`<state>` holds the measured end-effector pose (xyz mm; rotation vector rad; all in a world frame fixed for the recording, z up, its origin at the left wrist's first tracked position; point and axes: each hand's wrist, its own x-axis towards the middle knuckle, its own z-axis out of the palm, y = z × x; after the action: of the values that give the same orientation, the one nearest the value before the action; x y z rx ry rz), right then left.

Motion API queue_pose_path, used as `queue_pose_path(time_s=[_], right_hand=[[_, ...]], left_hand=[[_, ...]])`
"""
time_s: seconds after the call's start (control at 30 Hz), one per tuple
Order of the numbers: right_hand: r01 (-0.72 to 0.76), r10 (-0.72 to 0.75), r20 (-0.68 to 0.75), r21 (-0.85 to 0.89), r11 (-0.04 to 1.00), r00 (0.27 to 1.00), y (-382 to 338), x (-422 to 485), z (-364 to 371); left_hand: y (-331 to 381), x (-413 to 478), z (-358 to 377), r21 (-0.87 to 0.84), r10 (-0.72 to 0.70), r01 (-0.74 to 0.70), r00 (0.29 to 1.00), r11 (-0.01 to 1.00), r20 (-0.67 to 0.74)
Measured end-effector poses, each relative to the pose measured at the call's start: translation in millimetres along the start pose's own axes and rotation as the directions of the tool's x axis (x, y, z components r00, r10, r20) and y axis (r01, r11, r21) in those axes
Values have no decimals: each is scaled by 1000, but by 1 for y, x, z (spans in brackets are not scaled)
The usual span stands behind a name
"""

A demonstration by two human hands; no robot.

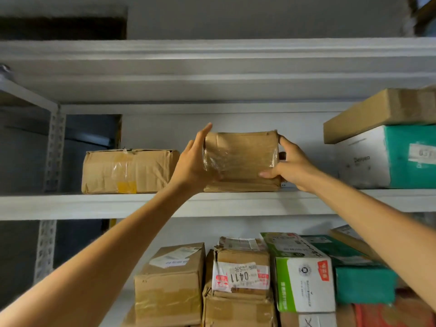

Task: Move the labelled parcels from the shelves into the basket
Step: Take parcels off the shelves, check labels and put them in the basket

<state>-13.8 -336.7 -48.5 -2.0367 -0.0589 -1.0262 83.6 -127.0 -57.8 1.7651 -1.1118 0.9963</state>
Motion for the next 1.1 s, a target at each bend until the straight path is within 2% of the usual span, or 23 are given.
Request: queue_pose_path(time_s=[0.07,0.13,0.3,0.53,0.7,0.87,0.97,1.1], right_hand=[[17,-17,1,-32,999,1000,1,5,12],[36,-36,4,-47,998,999,1,10,24],[59,-59,13,-56,997,998,3,20,45],[62,-59,44,-66,996,997,6,24,48],[65,-55,56,-195,979,997,2,20,36],[90,-67,72,-412,907,995,-5,0,6],[81,-62,54,-537,840,997,-3,-18,-18],[65,-12,80,-698,713,997,4,-42,-52]], left_hand=[[-6,3,-4,208,48,-48,999,977,6],[-12,5,-7,324,47,-62,997,944,56],[-23,2,-17,405,41,-63,997,912,63],[-22,4,-20,418,78,-85,996,905,34],[-10,7,-18,457,31,-46,999,888,39],[13,2,-2,477,157,-157,987,865,41],[34,0,19,396,218,-231,973,889,79],[65,8,53,231,150,-200,965,952,217]])
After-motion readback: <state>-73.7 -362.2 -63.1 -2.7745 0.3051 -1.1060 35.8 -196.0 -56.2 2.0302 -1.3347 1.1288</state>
